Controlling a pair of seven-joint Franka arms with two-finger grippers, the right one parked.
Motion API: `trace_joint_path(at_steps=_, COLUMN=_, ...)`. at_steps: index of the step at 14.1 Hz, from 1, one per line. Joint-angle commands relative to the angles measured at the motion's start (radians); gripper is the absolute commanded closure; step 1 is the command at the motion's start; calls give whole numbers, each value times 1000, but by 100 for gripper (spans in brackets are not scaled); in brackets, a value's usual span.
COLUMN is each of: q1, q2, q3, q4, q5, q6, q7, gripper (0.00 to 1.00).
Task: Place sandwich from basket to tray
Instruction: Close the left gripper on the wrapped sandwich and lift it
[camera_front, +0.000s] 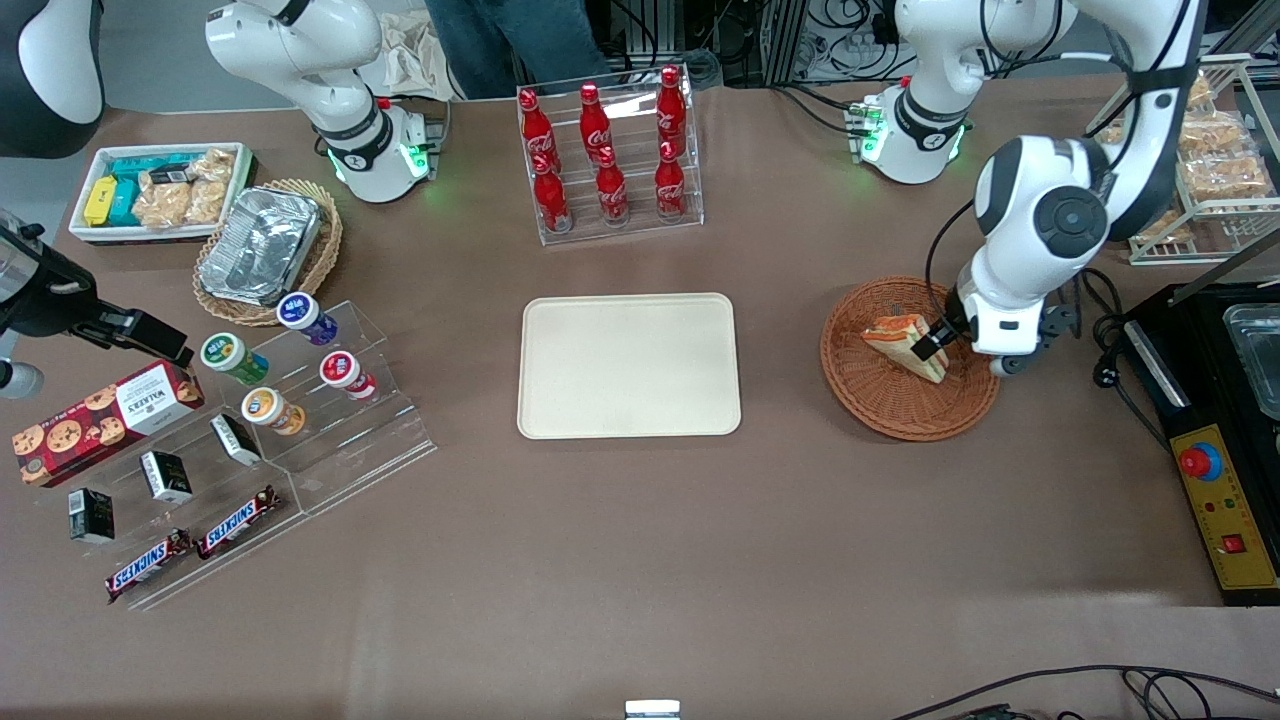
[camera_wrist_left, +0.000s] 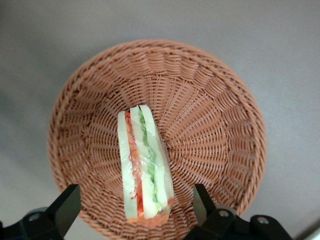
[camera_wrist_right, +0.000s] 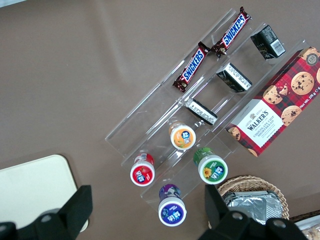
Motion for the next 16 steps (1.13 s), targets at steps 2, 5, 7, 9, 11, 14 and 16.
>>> trace_joint_path(at_steps=2, q1=0, q2=37, q3=-22, q4=-17, q5=-11, q6=51, q7=-93, gripper=0)
trace_joint_path(at_steps=5, q1=-1, q2=48, q3=-34, q4=-68, q5=-11, q6=130, q7=-142, gripper=1)
trace_joint_path(at_steps=7, q1=-1, q2=48, q3=-34, q4=-134, q5=-6, q6=206, q7=-156, gripper=1)
trace_joint_path(at_steps=9, q1=-18, q2=50, q3=-34, q4=-142, q5=-3, q6=218, q7=-156, gripper=11)
trace_joint_path(at_steps=11, q1=-18, q2=53, q3=-34, q4=-136, q5=-3, q6=215, q7=-158, gripper=50)
trace_joint_path(at_steps=14, q1=-20, q2=50, q3=-34, q4=-85, q5=-5, q6=176, q7=-154, gripper=100)
trace_joint_path(at_steps=16, q1=-20, q2=51, q3=-34, q4=8, q5=-5, q6=49, q7=-147, gripper=100)
